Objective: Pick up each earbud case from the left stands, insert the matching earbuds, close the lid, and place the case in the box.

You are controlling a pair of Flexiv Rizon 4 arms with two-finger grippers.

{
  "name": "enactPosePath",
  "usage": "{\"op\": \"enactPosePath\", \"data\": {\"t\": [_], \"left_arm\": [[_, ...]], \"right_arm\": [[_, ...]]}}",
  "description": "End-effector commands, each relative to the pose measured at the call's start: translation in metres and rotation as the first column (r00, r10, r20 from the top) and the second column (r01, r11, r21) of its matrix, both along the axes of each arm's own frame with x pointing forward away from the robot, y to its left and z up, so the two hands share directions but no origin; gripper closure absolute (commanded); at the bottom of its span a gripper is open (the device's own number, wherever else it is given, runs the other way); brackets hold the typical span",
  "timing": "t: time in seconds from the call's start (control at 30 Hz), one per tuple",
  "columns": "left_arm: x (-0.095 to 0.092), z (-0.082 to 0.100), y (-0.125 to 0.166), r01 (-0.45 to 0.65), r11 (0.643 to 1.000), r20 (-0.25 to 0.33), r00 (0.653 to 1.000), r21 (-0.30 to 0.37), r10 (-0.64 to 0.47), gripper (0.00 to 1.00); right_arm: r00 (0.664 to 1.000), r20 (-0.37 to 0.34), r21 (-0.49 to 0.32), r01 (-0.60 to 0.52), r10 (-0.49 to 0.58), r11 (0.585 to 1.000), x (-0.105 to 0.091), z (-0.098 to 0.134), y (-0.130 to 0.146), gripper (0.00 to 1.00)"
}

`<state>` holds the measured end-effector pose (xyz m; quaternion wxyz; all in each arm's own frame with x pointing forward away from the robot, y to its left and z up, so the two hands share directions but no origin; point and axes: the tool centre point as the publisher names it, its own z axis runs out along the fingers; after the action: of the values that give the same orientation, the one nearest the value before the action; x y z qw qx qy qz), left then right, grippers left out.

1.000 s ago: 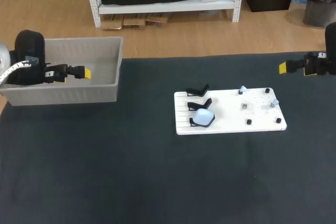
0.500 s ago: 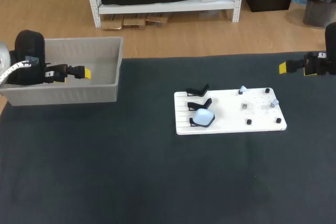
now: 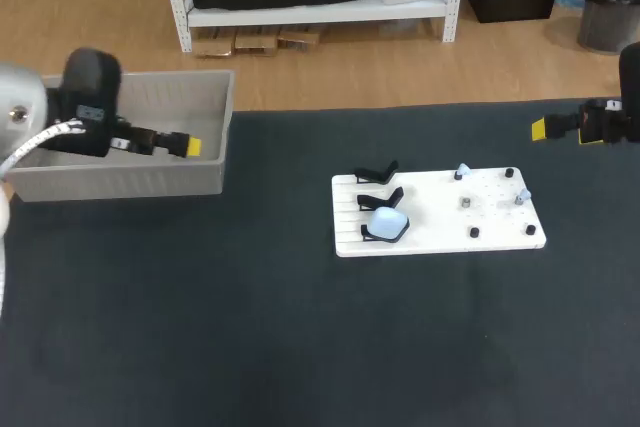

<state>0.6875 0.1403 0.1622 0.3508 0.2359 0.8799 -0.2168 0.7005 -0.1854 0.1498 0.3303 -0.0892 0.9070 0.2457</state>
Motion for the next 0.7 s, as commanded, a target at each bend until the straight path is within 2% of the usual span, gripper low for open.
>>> {"op": "enactPosePath", "data": {"t": [0.03, 0.17, 0.43, 0.57, 0.7], "left_arm": [[0.003, 0.002, -0.018, 0.184, 0.983, 0.067, 0.981, 0.006, -0.184, 0.0], [0.006, 0.0, -0.032, 0.278, 0.96, 0.096, 0.956, 0.013, -0.278, 0.0], [0.008, 0.002, -0.056, 0.383, 0.922, 0.11, 0.92, -0.048, -0.376, 0.0], [0.007, 0.002, -0.065, 0.423, 0.905, 0.12, 0.902, -0.047, -0.415, 0.0], [0.002, 0.002, -0.072, 0.485, 0.874, 0.139, 0.868, -0.031, -0.477, 0.0]], "right_arm": [[1.0, 0.0, 0.0, -0.001, 0.001, 1.0, 0.0, 0.0, 0.0, 0.0], [1.0, 0.0, 0.0, -0.001, 0.001, 1.0, 0.0, 0.0, 0.0, 0.0], [1.0, 0.0, 0.0, -0.001, 0.001, 1.0, 0.0, 0.0, 0.0, 0.0], [1.0, 0.0, 0.0, -0.001, 0.001, 1.0, 0.0, 0.0, 0.0, 0.0], [1.0, 0.0, 0.0, -0.001, 0.001, 1.0, 0.0, 0.0, 0.0, 0.0]]}}
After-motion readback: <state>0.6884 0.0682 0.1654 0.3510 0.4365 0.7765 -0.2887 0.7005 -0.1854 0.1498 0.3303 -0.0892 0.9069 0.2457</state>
